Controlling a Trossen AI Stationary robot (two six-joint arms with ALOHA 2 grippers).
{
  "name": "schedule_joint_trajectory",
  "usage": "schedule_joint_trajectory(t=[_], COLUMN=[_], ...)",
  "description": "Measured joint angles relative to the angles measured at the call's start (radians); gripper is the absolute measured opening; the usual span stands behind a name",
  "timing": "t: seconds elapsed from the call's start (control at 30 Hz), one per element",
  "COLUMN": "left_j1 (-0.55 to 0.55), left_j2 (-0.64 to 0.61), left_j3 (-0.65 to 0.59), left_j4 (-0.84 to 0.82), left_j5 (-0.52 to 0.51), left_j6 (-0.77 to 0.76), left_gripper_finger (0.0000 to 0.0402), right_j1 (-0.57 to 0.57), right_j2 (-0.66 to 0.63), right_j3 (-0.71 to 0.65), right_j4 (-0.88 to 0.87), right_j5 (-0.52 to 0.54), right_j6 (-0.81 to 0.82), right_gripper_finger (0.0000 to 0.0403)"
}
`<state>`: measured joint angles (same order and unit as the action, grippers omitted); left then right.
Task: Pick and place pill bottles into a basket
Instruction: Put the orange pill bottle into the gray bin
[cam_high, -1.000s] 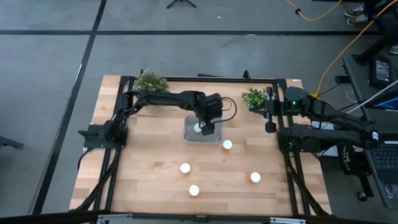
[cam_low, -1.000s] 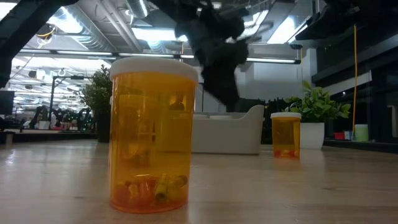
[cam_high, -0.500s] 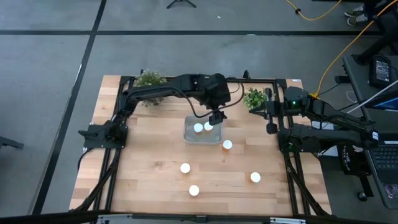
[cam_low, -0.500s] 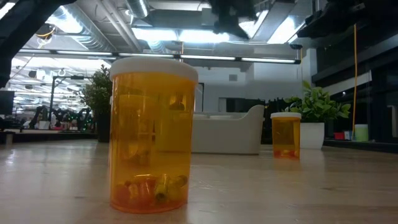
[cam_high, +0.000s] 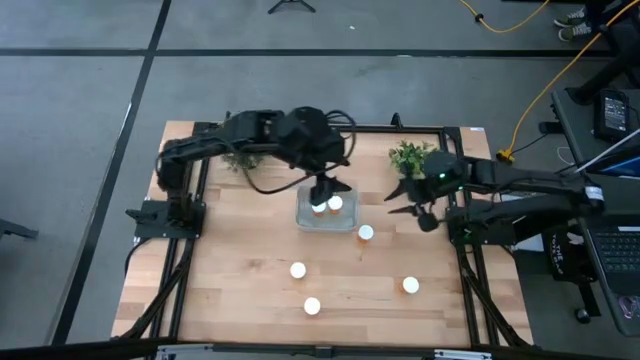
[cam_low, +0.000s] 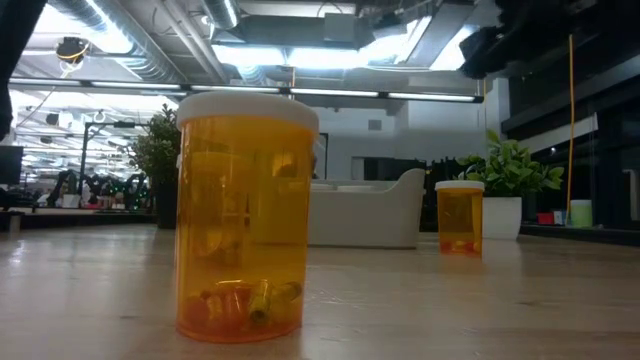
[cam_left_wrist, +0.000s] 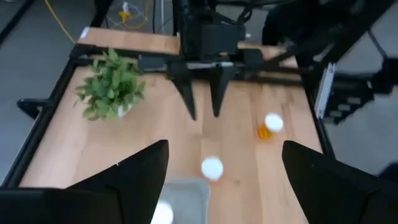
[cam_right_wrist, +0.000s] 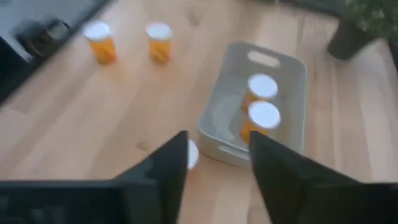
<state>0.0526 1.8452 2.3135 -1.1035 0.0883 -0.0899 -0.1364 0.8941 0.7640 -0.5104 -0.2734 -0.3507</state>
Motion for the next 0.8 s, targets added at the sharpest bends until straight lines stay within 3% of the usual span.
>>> schedule_joint_trajectory(t=[0.1,0.37,0.57,0.8], left_j1=[-0.02,-0.046,-0.037,0.014], left_j2=[-0.041,-0.111,-0.163,-0.234], left_j3=[0.0,0.0,0.0,-0.002], left_j4=[-0.109,-0.461,-0.467,-0.468], left_j5=[-0.06,-0.356,-0.526,-0.708], left_j6=[0.02,0.04,0.025,0.013], left_gripper_finger=[0.0308,0.0308,0.0308,0.0308], right_j1=[0.036,0.121,0.214,0.298], right_j2=[0.103,0.416,0.593,0.643], right_j3=[0.063,0.318,0.498,0.492], right_j4=[-0.005,-0.178,-0.379,-0.396], right_j5=[0.107,0.224,0.344,0.358], right_j6=[0.01,0.15,0.293,0.479], right_gripper_finger=[0.0245,0.0355,0.0364,0.0359])
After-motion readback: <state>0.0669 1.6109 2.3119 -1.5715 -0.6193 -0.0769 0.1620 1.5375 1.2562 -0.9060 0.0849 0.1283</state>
